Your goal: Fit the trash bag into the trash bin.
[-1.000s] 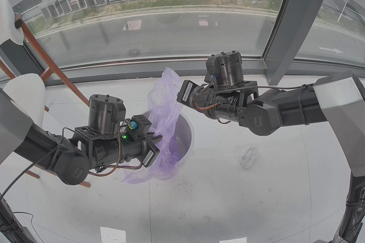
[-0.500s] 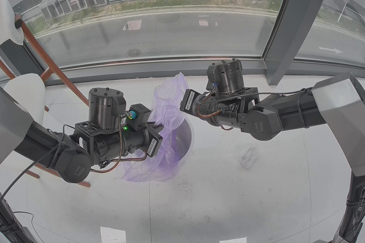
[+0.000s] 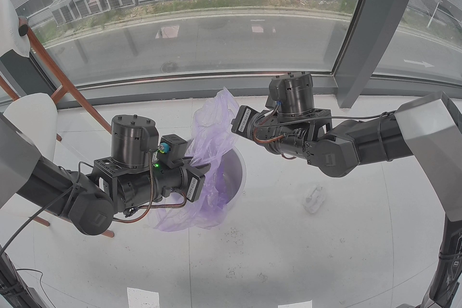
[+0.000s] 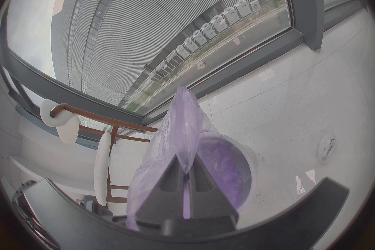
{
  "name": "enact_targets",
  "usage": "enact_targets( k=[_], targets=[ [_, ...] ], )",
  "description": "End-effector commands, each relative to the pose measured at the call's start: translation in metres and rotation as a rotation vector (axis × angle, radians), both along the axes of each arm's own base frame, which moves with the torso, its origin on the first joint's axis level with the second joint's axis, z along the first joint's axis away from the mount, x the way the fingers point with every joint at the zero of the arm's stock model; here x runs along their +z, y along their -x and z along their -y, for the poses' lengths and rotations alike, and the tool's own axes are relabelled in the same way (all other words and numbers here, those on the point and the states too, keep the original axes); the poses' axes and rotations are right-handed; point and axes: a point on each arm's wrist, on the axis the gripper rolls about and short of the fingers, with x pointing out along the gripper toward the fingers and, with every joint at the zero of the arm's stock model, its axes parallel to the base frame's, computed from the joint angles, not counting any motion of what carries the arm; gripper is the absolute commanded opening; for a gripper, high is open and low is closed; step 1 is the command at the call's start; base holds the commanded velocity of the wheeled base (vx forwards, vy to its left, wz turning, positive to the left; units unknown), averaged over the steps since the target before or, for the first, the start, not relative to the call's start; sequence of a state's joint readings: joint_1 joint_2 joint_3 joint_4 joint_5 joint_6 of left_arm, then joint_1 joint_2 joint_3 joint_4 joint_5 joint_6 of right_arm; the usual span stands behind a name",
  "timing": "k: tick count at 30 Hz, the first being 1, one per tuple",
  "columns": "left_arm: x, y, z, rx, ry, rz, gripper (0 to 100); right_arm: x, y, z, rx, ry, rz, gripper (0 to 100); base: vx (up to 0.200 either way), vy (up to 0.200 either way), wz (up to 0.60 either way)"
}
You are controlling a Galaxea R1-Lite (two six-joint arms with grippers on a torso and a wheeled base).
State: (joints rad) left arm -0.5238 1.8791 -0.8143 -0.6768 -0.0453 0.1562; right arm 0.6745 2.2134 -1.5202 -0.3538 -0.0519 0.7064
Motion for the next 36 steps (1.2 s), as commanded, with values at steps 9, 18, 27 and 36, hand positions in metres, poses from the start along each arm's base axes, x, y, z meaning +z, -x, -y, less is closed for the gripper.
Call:
enact_targets(
  k=[9, 18, 27, 36],
  targets=[
    [0.031, 0.008, -0.010, 0.068, 0.150, 0.014, 100, -0.003, 0.004, 0.000, 0.005, 0.008, -0.011, 0, 0.000, 0.000, 0.00],
    [0.024, -0.006, -0.050, 0.190, 0.141, -0.002, 100, -0.007, 0.012, 0.002, 0.013, 0.025, -0.029, 0, 0.000, 0.000, 0.00],
    [0.010, -0.005, -0.060, 0.227, 0.118, -0.045, 100, -0.005, 0.013, 0.001, 0.015, 0.021, -0.026, 0, 0.000, 0.000, 0.00],
    [-0.027, -0.030, -0.061, 0.257, 0.110, -0.053, 0, -0.011, 0.024, 0.001, 0.033, 0.042, -0.050, 0, 0.000, 0.000, 0.00]
  ],
)
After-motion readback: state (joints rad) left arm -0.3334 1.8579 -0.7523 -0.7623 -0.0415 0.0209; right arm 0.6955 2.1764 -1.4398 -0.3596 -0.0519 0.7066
